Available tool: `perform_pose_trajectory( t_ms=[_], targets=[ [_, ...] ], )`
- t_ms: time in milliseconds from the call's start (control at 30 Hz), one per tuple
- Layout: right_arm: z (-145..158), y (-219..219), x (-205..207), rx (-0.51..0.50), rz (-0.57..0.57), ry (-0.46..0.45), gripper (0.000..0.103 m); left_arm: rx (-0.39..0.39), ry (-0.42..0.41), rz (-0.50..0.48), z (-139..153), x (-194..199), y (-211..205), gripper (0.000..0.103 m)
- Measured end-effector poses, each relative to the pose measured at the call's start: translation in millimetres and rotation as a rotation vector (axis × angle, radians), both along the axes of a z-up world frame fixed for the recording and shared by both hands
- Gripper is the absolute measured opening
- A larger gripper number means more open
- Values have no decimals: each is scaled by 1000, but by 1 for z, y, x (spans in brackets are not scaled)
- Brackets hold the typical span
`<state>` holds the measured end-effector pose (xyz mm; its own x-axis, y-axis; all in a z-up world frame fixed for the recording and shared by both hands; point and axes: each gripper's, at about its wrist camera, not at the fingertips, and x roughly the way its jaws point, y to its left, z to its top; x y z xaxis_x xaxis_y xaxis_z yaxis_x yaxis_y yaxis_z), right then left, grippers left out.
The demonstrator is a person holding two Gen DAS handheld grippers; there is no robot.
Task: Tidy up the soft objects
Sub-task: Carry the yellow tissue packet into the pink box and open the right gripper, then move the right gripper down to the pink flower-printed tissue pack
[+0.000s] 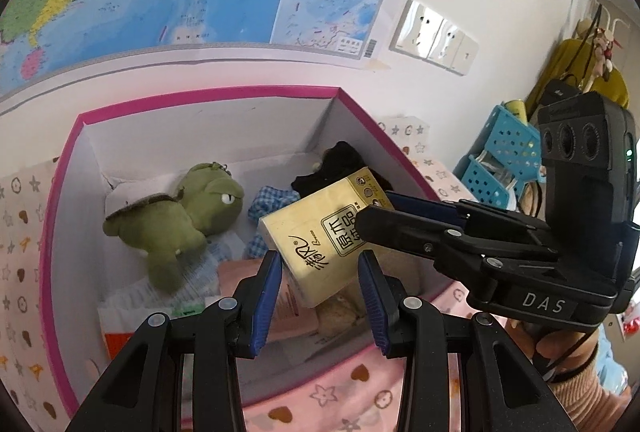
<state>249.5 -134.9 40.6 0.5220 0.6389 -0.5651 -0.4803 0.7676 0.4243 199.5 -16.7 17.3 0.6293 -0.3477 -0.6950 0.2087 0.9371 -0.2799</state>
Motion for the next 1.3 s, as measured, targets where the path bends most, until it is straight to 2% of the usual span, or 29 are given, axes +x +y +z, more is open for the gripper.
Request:
perform_pose_trajectory(
  t_ms=[200, 267, 367, 667, 733, 800, 900, 1000, 1200, 1300],
  targets=[
    [-9, 1, 19, -7, -50, 38, 38, 10, 40, 20, -8, 20, 1, 40],
    [-13, 1, 23, -13, -74, 46, 38, 40, 50, 44, -11, 25, 1, 44],
    [-13, 0, 20, -7, -73, 42, 37, 43, 66, 66, -15, 28, 5, 51],
    [-9, -6, -22, -28, -1, -6, 37, 40, -58, 74, -2, -36, 30, 56],
    [-6, -9, -36, -14, 20, -21, 39, 34, -94, 65, 4, -57, 35, 61],
    [-1, -9, -52, 1, 54, -36, 43, 44, -136, 74, 9, -77, 39, 78],
    [1, -2, -75, 3, 120, -57, 51, 62, -173, 88, 11, -100, 44, 82],
    [-10, 8, -95, 1, 190, -31, 52, 95, -153, 91, 2, -115, 49, 82],
    [-54, 35, -122, -3, 302, 108, 53, 112, -12, 146, -38, -136, 60, 84],
    [-70, 48, -131, -11, 341, 158, 53, 114, 29, 148, -53, -143, 59, 86]
  ],
)
